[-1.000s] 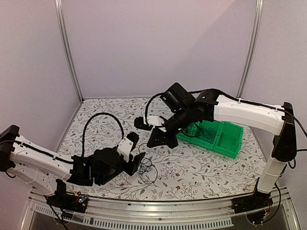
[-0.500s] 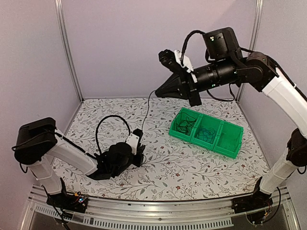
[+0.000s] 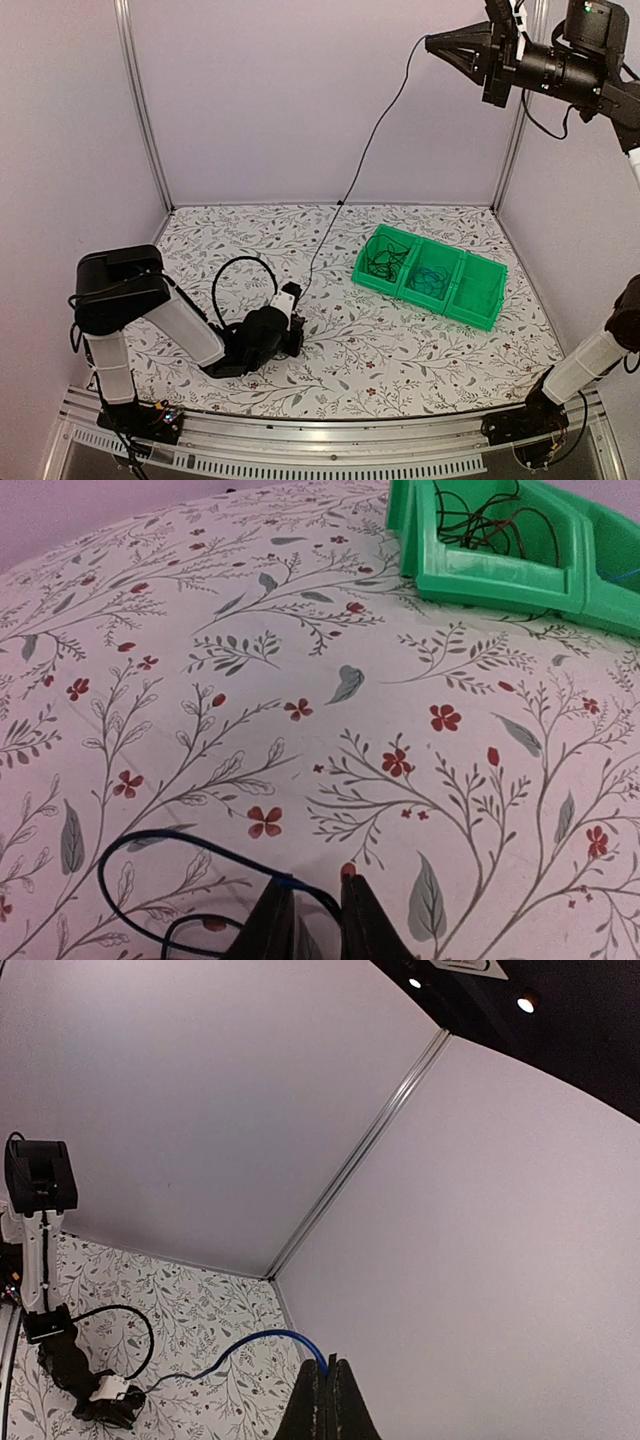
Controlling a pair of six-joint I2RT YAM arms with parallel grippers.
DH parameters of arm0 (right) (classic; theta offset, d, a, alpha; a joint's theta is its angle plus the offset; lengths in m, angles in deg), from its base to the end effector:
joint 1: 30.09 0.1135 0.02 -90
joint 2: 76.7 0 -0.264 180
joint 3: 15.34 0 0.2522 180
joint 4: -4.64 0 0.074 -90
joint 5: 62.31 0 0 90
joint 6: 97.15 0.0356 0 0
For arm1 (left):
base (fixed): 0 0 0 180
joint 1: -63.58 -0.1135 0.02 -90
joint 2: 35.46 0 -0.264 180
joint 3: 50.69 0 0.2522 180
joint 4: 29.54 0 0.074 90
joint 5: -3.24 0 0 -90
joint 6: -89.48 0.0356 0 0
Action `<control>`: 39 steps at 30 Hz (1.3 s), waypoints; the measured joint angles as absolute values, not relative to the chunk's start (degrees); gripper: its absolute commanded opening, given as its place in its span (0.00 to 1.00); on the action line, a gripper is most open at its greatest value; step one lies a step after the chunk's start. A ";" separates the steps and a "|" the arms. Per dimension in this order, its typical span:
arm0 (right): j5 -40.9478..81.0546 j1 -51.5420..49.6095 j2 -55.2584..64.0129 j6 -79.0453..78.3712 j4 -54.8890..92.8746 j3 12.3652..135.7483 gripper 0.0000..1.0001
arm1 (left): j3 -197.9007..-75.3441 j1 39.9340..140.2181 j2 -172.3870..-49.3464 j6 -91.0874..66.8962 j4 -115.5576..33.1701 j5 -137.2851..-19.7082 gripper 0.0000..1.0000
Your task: Untangle the cables
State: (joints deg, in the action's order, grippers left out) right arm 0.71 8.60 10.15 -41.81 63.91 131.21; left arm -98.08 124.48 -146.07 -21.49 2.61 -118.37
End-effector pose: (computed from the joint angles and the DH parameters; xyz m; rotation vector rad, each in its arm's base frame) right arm 0.1760 0.1617 0.5956 -1.2148 1.0098 0.4225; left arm 0.1699 -0.2670 0.0816 0.3851 2.0036 -0.3149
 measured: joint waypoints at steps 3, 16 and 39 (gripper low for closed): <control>2.68 6.94 8.83 -41.70 62.38 131.65 0.00 | -98.04 124.31 -146.20 -22.84 3.47 -118.05 0.19; 6.29 -8.58 7.52 -38.61 55.76 125.68 0.00 | -97.12 124.31 -145.91 -25.47 3.97 -118.16 0.29; -2.15 -26.80 2.80 -32.52 42.65 103.59 0.00 | -104.72 131.37 -133.72 -22.17 -13.30 -120.23 0.43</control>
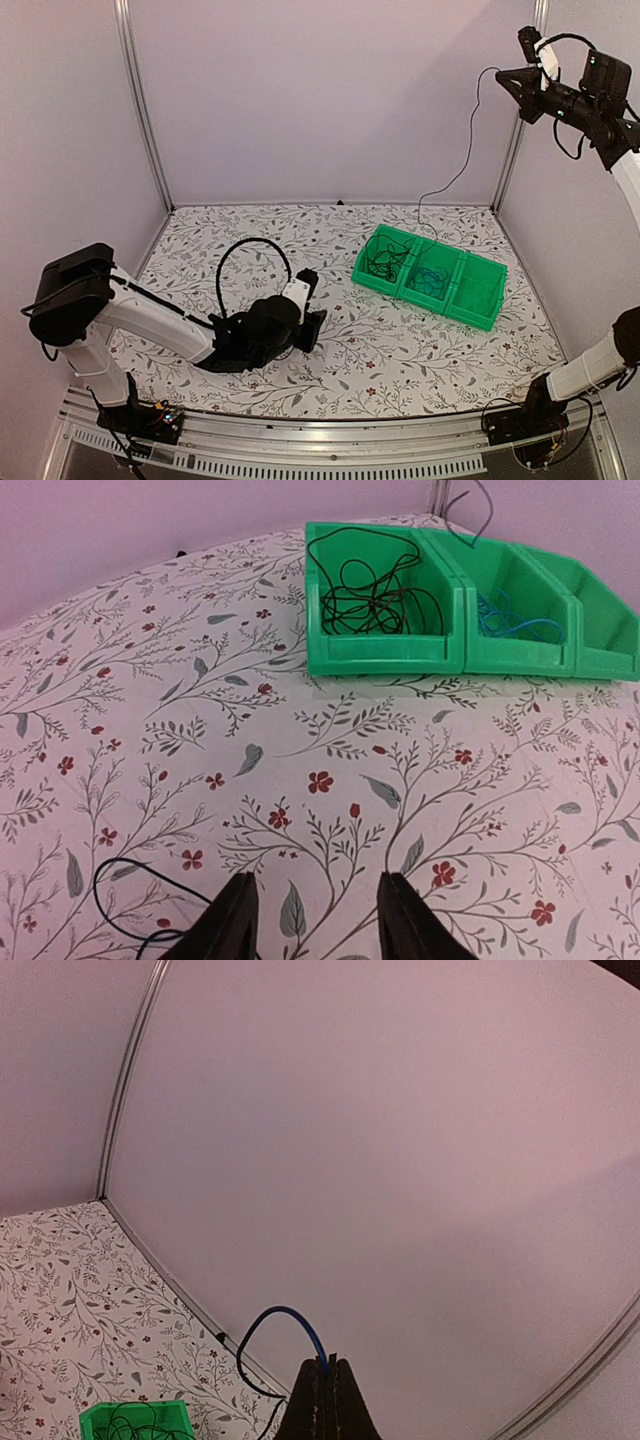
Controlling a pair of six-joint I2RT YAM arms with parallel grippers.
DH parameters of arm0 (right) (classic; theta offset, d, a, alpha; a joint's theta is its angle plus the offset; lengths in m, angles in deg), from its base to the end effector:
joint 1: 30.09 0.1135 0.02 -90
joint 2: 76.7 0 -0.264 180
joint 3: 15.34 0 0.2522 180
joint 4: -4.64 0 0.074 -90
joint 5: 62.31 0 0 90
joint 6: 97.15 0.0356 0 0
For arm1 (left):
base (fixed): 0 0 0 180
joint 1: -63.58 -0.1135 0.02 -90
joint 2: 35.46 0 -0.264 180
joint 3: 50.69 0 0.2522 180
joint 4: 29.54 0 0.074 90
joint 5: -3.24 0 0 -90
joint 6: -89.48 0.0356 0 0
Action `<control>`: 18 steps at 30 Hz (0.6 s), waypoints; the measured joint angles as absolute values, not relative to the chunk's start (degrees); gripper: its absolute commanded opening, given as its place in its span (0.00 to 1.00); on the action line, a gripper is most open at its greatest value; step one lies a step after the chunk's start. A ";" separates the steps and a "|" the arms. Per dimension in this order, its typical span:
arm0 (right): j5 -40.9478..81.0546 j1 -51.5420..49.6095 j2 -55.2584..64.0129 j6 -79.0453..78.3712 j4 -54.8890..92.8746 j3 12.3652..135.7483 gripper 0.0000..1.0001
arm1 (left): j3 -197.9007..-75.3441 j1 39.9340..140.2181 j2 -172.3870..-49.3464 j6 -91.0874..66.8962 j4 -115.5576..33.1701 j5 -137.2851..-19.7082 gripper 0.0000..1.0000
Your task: Untangle the cables
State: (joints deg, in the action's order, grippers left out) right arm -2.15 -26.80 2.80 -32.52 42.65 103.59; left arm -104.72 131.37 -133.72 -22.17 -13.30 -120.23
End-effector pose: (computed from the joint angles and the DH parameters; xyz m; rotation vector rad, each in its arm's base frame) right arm 0.2701 0.0333 0.5359 -0.7658 1.3477 0.0975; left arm 0.1430 -0.2983 0.1502 0.4432 1.9464 -0.4110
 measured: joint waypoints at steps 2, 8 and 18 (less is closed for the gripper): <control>-1.47 -26.91 2.08 -32.63 42.32 104.18 0.00 | -104.72 131.69 -133.72 -22.19 -14.87 -120.65 0.43; 1.13 -27.87 -0.41 -34.29 42.14 104.05 0.00 | -104.72 132.24 -132.80 -22.21 -17.56 -121.76 0.44; 5.67 -29.54 -6.90 -38.53 41.53 95.08 0.00 | -104.79 132.26 -129.43 -21.49 -19.38 -123.71 0.44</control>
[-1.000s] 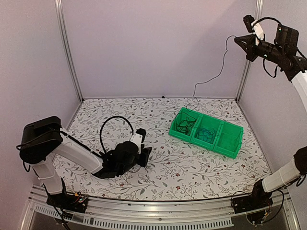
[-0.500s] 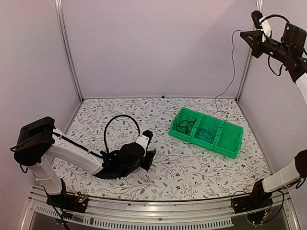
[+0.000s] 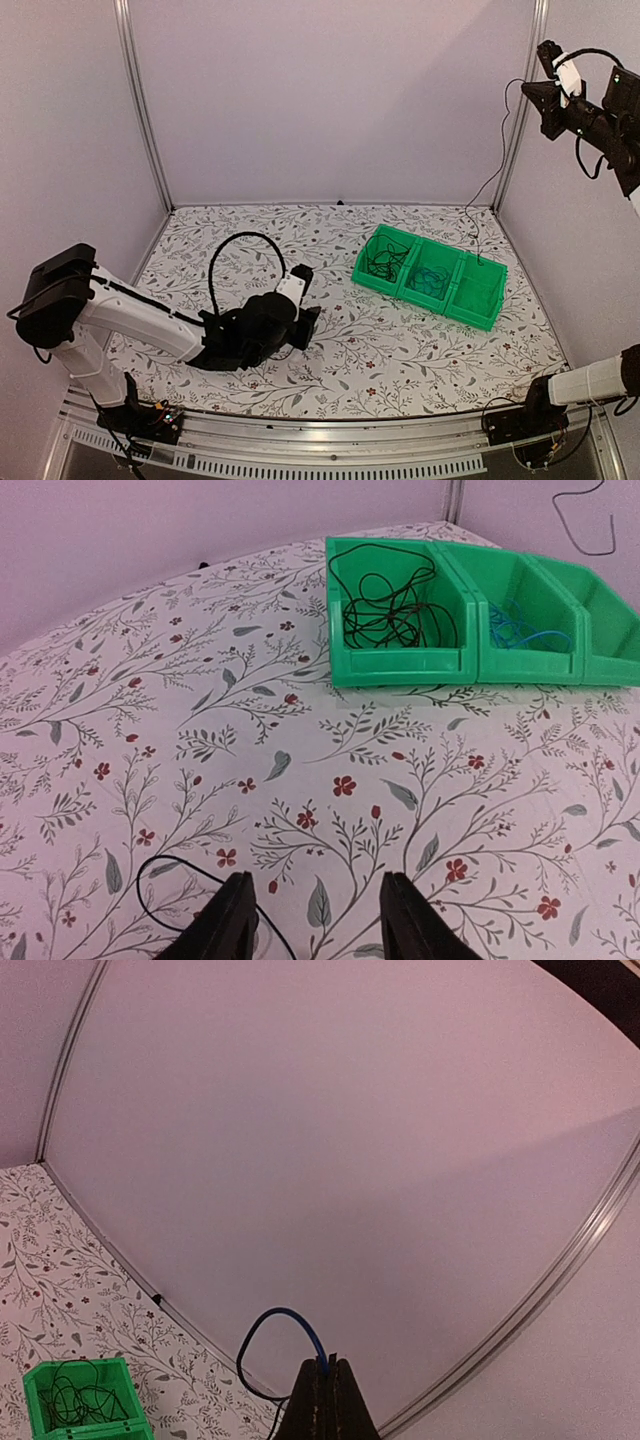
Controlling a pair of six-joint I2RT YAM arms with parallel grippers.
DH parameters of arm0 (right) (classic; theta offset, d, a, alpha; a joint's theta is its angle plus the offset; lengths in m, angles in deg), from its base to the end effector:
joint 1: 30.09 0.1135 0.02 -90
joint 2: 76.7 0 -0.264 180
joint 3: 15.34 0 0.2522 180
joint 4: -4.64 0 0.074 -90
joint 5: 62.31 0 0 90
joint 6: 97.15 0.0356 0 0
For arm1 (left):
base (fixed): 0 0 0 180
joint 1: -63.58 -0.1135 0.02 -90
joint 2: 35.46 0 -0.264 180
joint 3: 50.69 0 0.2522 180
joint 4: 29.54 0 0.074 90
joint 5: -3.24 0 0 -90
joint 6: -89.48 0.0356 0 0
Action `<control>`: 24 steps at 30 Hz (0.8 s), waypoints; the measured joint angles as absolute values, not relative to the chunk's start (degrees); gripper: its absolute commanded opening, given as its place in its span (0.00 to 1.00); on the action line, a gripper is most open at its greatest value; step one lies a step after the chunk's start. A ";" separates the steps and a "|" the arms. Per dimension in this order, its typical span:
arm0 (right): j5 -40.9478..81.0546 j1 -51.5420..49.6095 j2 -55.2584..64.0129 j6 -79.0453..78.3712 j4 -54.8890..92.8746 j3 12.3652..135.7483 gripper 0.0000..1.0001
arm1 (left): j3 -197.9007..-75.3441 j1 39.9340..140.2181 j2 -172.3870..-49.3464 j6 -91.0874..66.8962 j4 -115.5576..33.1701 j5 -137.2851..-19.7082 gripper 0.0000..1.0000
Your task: Untangle the cables
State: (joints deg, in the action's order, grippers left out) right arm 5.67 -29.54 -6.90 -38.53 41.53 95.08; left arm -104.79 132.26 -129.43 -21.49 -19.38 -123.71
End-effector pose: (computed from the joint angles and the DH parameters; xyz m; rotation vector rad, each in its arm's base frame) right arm 0.2269 0.0155 0.5324 -0.7028 1.3389 -0.1423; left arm 0.1366 -0.2911 0.1644 0.4442 1.9435 -0.3374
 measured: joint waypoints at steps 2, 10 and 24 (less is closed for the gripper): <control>6.24 -30.48 -8.26 -39.47 41.45 92.46 0.00 | -104.81 132.26 -128.89 -21.29 -19.77 -123.79 0.45; 4.56 -39.35 -10.73 -40.65 41.60 86.95 0.00 | -104.83 132.26 -128.34 -20.90 -21.43 -123.99 0.45; 0.97 -41.80 -11.67 -40.12 41.21 85.69 0.00 | -105.47 132.31 -128.34 -21.64 -22.24 -124.36 0.45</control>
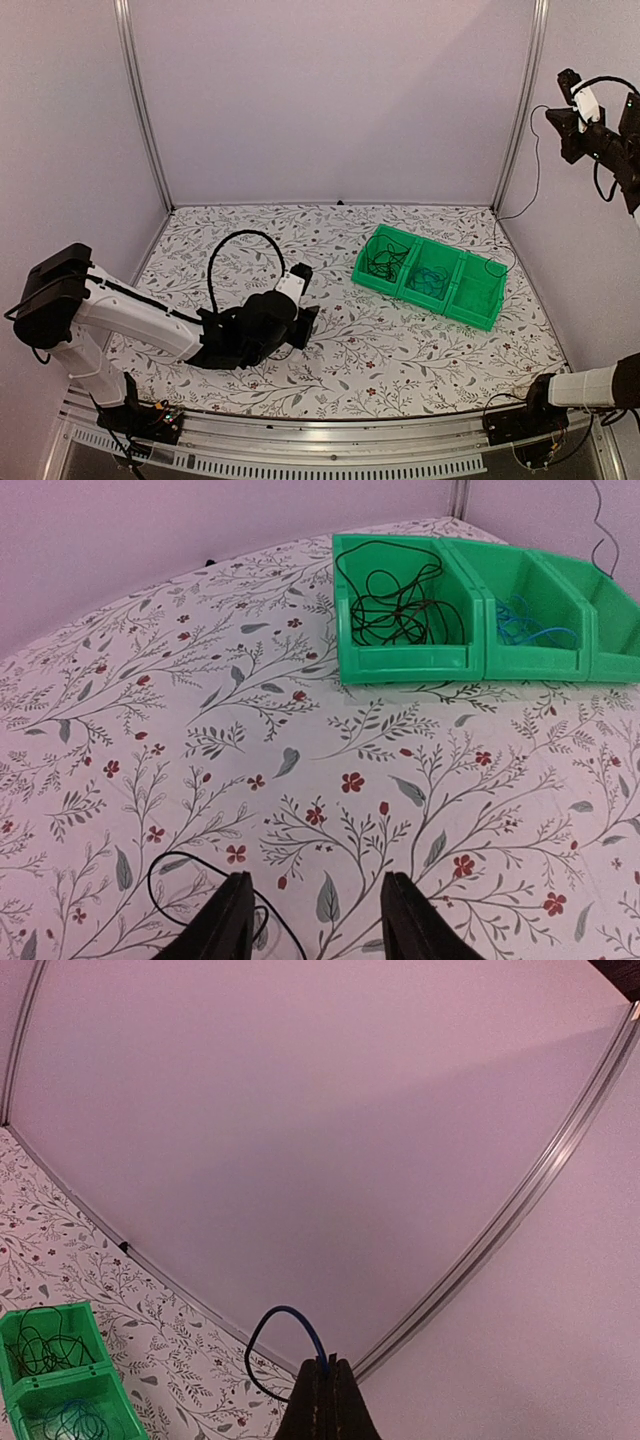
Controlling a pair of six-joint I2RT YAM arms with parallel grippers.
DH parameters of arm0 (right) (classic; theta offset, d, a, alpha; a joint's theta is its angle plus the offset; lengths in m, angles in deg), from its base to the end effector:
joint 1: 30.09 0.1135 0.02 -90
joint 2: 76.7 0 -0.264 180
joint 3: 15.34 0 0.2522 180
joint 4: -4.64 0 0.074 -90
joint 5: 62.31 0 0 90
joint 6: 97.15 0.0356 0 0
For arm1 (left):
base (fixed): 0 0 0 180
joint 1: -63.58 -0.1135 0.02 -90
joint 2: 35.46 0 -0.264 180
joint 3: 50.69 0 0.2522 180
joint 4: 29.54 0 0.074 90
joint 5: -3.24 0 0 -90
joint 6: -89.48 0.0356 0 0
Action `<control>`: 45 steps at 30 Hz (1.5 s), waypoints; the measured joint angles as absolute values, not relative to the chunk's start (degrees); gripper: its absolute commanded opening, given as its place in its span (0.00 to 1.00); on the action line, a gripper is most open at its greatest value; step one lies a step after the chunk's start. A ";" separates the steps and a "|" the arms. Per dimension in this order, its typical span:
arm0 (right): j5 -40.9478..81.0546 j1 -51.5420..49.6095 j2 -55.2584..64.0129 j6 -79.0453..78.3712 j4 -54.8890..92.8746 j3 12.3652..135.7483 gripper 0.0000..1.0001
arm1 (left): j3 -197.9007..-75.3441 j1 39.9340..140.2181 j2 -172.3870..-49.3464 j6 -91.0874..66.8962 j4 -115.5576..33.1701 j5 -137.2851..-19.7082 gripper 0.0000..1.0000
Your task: Untangle the cables
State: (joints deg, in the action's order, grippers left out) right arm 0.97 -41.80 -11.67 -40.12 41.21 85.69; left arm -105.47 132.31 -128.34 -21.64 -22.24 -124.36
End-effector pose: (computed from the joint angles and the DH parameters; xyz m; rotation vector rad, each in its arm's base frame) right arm 0.2171 -0.0286 0.5000 -0.6411 1.4494 -0.2417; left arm 0.1362 -0.2899 0.1692 0.4456 1.9521 -0.3148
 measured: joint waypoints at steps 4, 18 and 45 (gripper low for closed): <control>0.91 -41.80 -13.96 -40.14 41.14 81.27 0.00 | -105.47 132.31 -128.34 -21.68 -22.41 -124.43 0.45; 0.32 -41.80 -17.05 -40.14 41.55 70.12 0.00 | -105.47 132.31 -128.34 -22.86 -23.11 -124.73 0.45; -11.05 -41.80 -9.33 -44.58 48.70 53.32 0.00 | -105.49 132.31 -127.73 -22.62 -23.57 -126.18 0.46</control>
State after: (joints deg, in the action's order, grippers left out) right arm -11.05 -41.80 -9.33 -44.58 48.70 53.32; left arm -105.49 132.31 -127.73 -22.62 -23.57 -126.18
